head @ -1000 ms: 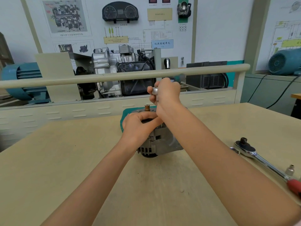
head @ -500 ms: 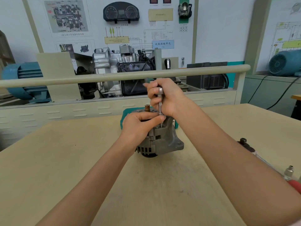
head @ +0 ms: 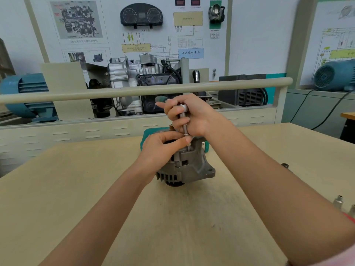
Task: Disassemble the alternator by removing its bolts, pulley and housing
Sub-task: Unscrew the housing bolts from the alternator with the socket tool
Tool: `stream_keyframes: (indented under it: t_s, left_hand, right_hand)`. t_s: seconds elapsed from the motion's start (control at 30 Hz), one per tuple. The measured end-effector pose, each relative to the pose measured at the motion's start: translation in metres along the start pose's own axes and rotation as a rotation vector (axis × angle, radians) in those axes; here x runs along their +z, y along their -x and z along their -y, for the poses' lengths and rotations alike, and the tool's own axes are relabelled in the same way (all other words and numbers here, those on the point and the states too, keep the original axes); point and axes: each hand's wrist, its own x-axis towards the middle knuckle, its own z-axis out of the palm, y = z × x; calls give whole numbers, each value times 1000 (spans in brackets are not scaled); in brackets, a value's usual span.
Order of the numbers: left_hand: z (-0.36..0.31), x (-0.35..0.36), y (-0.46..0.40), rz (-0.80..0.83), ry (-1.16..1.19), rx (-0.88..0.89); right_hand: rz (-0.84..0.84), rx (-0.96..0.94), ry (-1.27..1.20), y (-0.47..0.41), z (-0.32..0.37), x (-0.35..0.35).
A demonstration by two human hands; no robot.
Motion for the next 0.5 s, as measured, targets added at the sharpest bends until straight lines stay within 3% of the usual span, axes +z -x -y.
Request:
stream_keyframes:
  t_s: [0.07,0.13,0.23,0.3,0.37,0.5]
  left_hand:
    - [0,1,1,-13,22,-20]
    - [1,3,1,-40,26,-34]
    - [1,5,-1,-91,12,-44]
    - [1,6,-3,-107,-3,-52]
    - [0,6,-2,-95,-20,-51]
    - [-4,5,-1,-41,-33,-54]
  right_hand:
    - [-1,-42,-14,2,-2,1]
    - [-104,-144,-52,2,-5,4]
    - [-533,-463,-118,-2,-16,10]
    - [-677,-601,-110,-7,-20,11]
    - [-646,-543,-49,-7,-20,12]
    - [-328,-201,13,-3,-4,8]
